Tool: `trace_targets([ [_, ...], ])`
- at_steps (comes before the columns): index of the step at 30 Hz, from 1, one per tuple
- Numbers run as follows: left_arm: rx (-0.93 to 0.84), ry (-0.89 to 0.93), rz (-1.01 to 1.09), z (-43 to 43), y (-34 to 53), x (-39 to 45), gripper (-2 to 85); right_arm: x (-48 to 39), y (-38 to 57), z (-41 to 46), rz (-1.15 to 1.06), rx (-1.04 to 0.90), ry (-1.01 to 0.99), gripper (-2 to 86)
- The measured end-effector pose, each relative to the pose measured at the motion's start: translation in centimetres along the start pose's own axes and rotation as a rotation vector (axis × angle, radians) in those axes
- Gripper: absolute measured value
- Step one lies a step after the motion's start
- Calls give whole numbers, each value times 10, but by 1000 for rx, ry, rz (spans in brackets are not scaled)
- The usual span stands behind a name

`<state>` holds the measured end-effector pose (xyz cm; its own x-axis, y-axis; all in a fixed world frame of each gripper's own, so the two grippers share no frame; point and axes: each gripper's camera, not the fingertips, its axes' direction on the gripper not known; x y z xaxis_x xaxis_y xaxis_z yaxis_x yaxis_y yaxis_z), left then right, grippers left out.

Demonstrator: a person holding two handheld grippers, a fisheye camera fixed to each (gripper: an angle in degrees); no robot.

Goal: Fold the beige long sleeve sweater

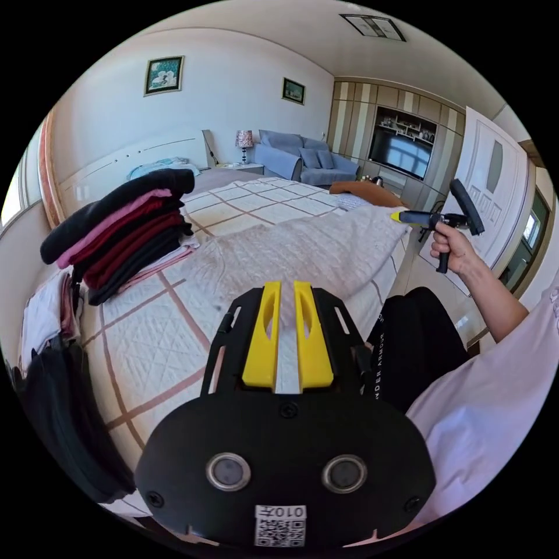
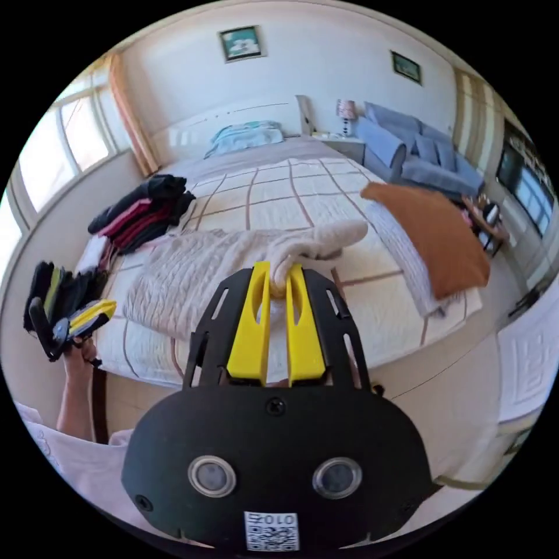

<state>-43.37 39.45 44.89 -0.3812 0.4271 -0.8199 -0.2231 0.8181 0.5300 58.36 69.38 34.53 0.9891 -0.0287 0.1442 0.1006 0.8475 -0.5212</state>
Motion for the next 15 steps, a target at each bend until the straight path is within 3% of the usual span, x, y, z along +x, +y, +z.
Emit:
trace_targets([
  [4,83,-31,-103,-40,28,-27,37,-202,-42,13,-482,-93,173,56],
  [8,140,-89,-184,-67,49,-50,39,-365,-1,84,-833,-197,229,59],
  [12,133,-76,-278,-83,74,-80,46,-434,46,149,-980,-279,282,59],
  [15,102,-5,-320,-83,84,-99,58,-453,69,154,-975,-204,328,60],
])
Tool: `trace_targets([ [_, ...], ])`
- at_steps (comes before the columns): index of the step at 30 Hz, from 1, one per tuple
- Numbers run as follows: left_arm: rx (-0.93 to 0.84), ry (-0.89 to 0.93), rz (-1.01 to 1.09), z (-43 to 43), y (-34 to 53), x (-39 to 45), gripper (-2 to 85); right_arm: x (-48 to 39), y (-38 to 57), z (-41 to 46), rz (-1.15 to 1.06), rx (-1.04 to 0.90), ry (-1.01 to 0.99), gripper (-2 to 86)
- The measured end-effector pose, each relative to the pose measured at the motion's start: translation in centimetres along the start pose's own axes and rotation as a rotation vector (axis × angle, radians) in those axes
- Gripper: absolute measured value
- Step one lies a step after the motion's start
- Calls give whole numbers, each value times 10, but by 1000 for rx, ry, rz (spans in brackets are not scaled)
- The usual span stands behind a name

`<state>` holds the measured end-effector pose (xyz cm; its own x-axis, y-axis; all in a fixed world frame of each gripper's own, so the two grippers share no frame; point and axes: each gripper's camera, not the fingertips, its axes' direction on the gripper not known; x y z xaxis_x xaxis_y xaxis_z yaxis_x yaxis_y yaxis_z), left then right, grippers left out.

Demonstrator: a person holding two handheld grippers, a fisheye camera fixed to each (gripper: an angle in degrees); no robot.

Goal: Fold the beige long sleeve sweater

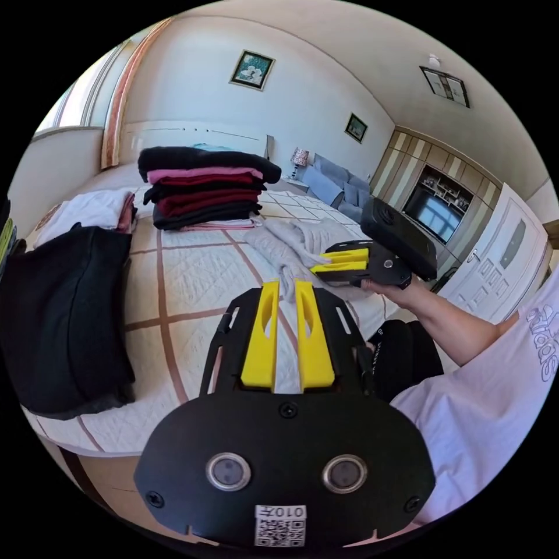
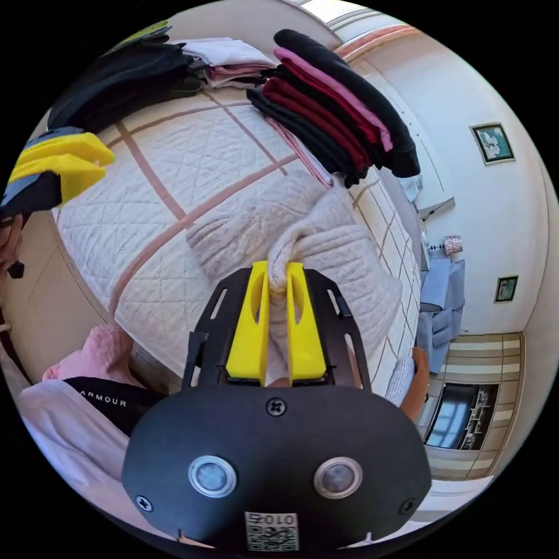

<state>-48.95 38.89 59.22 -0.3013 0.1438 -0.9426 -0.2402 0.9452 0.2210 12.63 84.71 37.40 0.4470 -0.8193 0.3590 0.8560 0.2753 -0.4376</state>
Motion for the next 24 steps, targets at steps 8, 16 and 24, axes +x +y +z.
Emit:
trace_targets([
  [8,-56,316,-97,39,-69,-43,117,-41,27,-29,68,254,76,60],
  [16,-268,476,-118,121,-152,-39,145,-81,26,-31,32,283,169,59],
  [24,-335,476,-119,178,-186,-25,91,-91,25,-29,18,284,190,59],
])
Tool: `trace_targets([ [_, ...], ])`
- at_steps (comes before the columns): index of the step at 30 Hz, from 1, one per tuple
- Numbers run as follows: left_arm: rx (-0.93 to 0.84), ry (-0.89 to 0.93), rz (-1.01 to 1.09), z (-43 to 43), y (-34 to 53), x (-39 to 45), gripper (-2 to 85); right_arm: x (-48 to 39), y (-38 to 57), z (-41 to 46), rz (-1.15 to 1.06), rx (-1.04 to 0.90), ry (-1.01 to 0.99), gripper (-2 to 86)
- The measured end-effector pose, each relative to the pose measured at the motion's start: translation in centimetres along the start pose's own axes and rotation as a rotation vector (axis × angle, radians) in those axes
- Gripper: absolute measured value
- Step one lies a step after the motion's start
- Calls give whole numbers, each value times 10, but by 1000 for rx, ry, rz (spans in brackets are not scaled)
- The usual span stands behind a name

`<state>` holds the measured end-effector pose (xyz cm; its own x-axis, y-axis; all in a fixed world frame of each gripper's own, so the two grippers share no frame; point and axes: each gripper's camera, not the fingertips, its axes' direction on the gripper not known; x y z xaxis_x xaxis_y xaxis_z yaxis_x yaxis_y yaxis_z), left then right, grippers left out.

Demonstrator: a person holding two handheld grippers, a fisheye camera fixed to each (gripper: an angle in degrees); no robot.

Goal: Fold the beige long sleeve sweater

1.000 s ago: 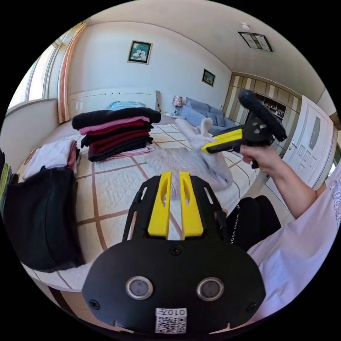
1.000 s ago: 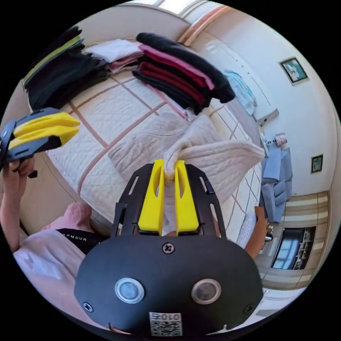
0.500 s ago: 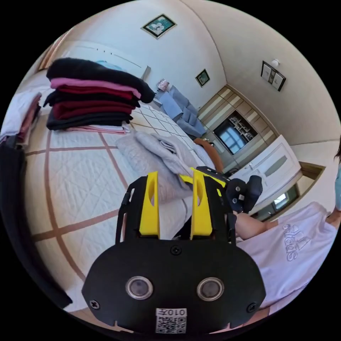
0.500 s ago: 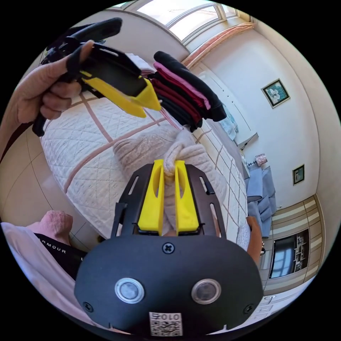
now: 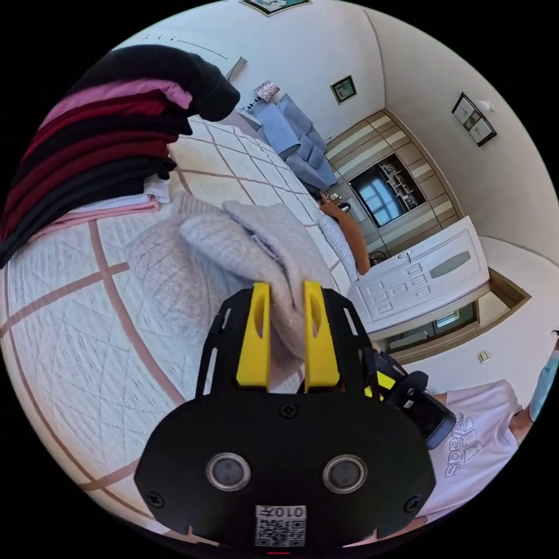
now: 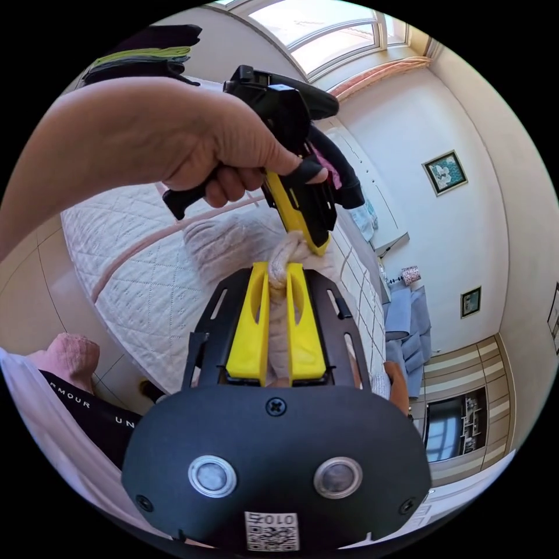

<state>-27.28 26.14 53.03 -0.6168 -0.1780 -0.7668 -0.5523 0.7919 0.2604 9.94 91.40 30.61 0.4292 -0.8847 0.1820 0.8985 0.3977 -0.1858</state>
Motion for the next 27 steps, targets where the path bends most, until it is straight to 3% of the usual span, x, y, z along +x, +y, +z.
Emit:
trace_targets([
  [7,-53,-209,217,-34,-13,37,68,1,-23,-6,4,14,-70,61],
  [11,-156,-123,92,-10,-6,-22,66,-13,-26,29,-26,-82,-202,63],
  [14,-92,-29,70,-7,6,-41,67,-3,-16,34,-8,-58,-224,62],
  [22,-131,-198,68,2,10,-11,92,38,6,50,-7,-90,-304,77],
  [27,-63,-345,47,-8,31,14,104,100,51,30,92,44,-466,98],
])
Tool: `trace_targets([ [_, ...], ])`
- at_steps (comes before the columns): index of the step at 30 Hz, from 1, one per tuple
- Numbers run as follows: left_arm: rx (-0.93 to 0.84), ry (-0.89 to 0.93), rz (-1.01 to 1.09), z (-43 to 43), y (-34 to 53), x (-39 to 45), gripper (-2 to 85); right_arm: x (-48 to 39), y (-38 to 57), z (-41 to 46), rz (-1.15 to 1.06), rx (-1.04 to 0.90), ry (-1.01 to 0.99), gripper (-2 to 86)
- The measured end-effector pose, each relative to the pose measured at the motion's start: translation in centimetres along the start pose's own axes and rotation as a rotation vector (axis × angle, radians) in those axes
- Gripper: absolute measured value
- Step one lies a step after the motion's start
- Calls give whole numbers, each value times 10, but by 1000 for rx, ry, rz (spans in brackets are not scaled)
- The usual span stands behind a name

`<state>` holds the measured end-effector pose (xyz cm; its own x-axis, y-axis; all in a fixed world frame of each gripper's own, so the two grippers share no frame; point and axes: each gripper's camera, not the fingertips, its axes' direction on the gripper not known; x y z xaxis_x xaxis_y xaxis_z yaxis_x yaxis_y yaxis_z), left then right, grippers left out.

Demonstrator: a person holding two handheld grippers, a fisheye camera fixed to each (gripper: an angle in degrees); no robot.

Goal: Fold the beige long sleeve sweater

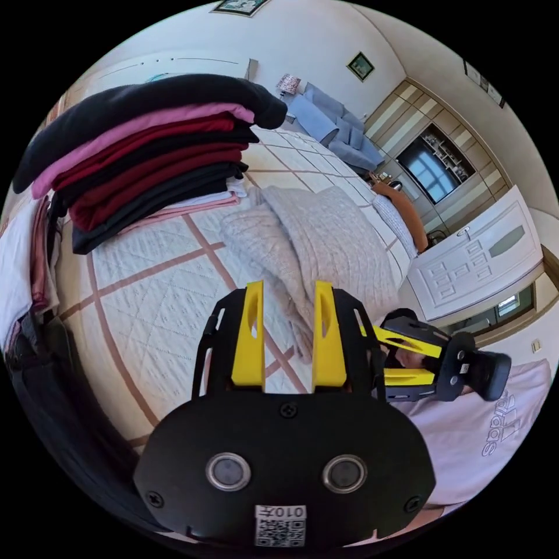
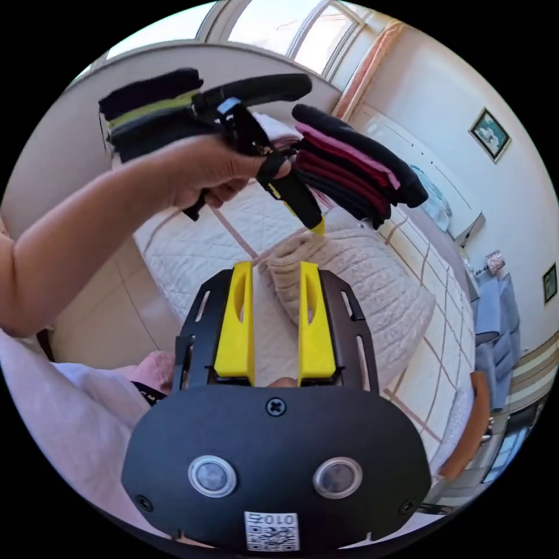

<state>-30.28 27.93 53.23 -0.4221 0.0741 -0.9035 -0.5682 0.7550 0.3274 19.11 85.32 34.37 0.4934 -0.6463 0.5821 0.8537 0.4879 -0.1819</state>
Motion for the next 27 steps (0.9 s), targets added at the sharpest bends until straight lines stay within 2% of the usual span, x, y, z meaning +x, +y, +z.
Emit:
trace_targets([
  [2,15,-110,6,-7,9,14,104,43,32,-45,102,136,-197,95],
  [4,40,-280,16,-21,21,34,102,77,65,-69,180,203,-237,93],
  [6,111,-320,19,-36,29,47,101,116,99,-77,296,195,-194,97],
  [9,214,-197,117,-47,25,74,99,185,154,-61,513,101,-158,111],
  [11,177,-160,193,-32,15,90,98,230,190,-40,641,71,-274,122],
  [14,31,-172,247,10,8,101,91,266,219,-11,723,45,-458,131],
  [17,8,-226,210,32,20,83,79,289,241,2,773,64,-538,134],
  [22,101,-43,91,33,43,24,75,337,264,7,835,121,-656,146],
  [27,160,-34,72,5,57,20,102,375,284,11,855,106,-705,145],
])
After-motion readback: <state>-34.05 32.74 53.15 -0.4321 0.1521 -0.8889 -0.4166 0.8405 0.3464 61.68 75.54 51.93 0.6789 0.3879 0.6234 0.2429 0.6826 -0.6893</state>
